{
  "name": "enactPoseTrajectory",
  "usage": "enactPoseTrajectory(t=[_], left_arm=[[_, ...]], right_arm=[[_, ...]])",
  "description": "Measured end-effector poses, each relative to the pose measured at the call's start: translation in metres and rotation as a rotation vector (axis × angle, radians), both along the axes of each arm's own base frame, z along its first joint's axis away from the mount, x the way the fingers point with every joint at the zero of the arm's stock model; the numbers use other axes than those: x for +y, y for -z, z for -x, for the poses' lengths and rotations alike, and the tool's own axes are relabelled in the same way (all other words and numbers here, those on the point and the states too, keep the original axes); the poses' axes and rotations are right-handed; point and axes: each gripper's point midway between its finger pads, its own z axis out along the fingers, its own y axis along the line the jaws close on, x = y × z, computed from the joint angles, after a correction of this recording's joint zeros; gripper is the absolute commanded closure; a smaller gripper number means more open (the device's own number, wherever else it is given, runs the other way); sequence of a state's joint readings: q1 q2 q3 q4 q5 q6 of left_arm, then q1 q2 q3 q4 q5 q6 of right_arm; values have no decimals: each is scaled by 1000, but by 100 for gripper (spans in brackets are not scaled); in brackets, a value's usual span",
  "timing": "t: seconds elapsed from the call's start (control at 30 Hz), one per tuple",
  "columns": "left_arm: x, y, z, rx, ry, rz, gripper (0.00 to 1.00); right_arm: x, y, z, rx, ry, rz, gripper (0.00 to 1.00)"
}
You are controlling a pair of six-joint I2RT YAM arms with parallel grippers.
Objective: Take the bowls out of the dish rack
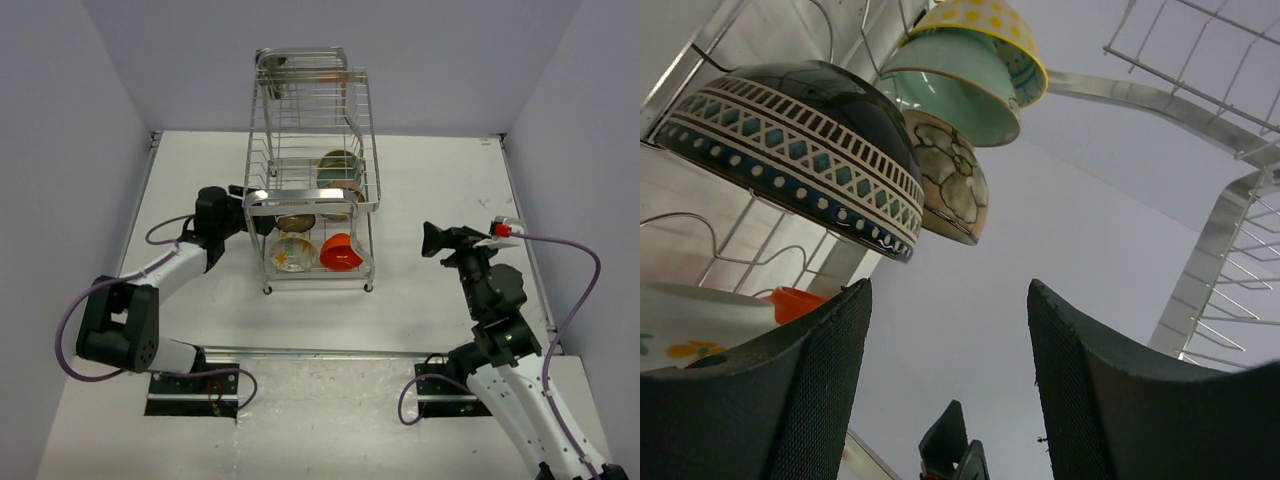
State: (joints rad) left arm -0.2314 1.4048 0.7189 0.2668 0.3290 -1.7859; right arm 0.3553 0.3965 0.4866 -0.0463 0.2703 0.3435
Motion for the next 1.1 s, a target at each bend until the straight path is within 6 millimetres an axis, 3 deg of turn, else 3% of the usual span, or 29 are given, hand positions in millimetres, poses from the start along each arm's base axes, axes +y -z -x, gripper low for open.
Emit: enactPoseTrajectory(t=[0.33, 0.57, 0.9, 1.1], left_arm=[[-1, 27, -3, 57, -4, -38, 36], [-6, 55, -9, 103, -1, -42, 46], [-23, 48, -24, 72, 19, -9, 47], [-34, 44, -31, 69, 33, 10, 66]], right_arm=[[-1, -1, 2, -18, -1, 0, 1], [0, -2, 2, -35, -8, -1, 1], [3, -2, 2, -38, -26, 3, 1], [4, -3, 2, -44, -27, 5, 1]])
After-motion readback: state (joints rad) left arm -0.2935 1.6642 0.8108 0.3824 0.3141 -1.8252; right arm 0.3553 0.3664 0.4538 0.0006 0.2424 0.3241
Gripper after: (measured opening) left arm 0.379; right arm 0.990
